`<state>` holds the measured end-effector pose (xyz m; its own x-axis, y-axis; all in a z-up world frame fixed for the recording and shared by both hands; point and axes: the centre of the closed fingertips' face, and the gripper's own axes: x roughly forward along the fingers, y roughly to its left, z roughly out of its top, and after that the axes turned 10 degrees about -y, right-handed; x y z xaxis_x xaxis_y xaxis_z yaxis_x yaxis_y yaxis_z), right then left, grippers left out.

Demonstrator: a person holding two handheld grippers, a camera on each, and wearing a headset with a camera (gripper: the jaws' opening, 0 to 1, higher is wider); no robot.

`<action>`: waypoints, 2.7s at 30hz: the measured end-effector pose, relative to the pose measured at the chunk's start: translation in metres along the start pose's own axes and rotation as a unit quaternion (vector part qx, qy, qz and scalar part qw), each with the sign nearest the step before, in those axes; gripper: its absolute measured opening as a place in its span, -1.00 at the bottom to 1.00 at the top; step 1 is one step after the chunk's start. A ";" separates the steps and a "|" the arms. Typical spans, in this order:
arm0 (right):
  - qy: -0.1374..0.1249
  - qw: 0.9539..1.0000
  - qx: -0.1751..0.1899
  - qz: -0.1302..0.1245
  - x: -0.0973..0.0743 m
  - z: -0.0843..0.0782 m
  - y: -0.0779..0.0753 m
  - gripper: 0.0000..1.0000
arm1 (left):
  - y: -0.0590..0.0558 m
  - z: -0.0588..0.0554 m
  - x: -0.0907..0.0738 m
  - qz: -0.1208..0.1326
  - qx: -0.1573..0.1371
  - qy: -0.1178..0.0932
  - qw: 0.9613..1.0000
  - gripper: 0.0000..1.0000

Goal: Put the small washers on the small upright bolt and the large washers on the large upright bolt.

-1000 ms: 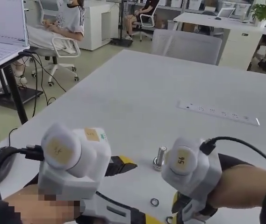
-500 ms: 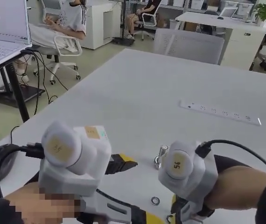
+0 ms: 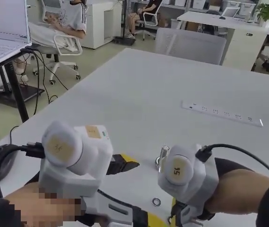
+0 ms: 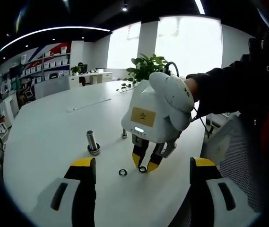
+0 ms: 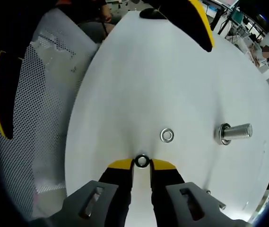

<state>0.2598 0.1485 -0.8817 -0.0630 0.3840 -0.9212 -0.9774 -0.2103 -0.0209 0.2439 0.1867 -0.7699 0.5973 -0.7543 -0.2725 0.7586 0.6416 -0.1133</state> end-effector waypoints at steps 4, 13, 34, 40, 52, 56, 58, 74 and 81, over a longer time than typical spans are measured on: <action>-0.001 1.000 0.000 0.000 0.000 0.000 0.000 -0.70 | 0.000 0.000 0.000 0.001 -0.001 0.000 1.000 0.62; -0.004 1.000 0.007 0.005 -0.001 -0.002 -0.001 -0.71 | 0.000 -0.001 0.000 0.000 -0.001 0.000 1.000 0.62; 0.010 0.999 0.034 0.002 -0.012 -0.026 -0.009 -0.73 | -0.001 -0.002 0.002 -0.004 0.000 0.004 1.000 0.62; 0.010 0.999 0.046 -0.004 -0.019 -0.034 -0.013 -0.73 | -0.003 -0.002 0.003 -0.007 0.001 0.006 1.000 0.62; 0.015 0.997 0.069 -0.021 -0.044 -0.055 -0.022 -0.73 | -0.003 -0.002 0.003 -0.008 0.001 0.006 1.000 0.62; 0.012 0.996 0.081 -0.026 -0.051 -0.061 -0.024 -0.73 | -0.003 -0.003 0.003 -0.009 0.001 0.007 1.000 0.62; 0.014 0.996 0.086 -0.029 -0.055 -0.065 -0.025 -0.73 | -0.004 -0.003 0.004 -0.009 0.002 0.007 1.000 0.62; 0.010 0.992 0.105 -0.062 -0.090 -0.076 -0.049 -0.73 | -0.004 -0.003 0.003 -0.011 0.002 0.006 1.000 0.62; 0.013 0.993 0.095 -0.072 -0.103 -0.071 -0.063 -0.73 | -0.004 -0.003 0.003 -0.012 0.002 0.006 1.000 0.62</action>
<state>0.3422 0.0583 -0.8136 0.0839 0.3742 -0.9236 -0.9964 0.0199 -0.0825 0.2419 0.1823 -0.7730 0.5759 -0.7676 -0.2814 0.7737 0.6229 -0.1158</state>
